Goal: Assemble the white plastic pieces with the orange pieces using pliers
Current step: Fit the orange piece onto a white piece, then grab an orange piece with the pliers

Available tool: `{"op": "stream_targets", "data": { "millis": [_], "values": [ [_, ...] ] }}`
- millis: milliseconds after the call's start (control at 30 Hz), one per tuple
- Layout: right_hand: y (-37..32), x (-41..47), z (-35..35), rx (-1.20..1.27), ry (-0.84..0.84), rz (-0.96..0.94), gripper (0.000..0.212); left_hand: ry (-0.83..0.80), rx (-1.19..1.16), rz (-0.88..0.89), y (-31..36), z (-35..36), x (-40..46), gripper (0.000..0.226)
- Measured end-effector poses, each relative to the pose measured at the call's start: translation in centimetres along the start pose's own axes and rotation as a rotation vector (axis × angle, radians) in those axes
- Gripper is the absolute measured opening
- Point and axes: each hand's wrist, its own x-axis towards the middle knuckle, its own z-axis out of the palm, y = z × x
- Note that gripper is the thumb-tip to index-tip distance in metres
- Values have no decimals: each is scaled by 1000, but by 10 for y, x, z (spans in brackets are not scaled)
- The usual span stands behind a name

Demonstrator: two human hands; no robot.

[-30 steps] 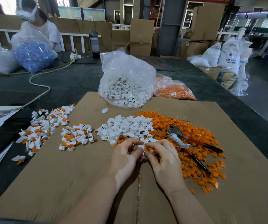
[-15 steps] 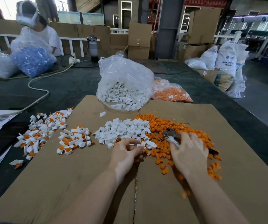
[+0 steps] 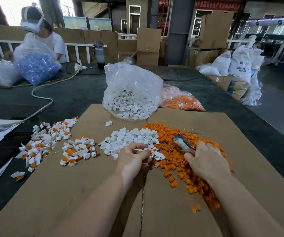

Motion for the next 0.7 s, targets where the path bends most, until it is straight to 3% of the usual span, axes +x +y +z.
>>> {"op": "stream_targets", "data": {
  "millis": [267,700],
  "values": [
    [-36,-21,-20,527,-424,-231,28,53,-143,-41,9,-6,11,13],
    [-51,-23,-24,623,-630,-174,30,135,-193,-69,13,-16,16,7]
  ]
}}
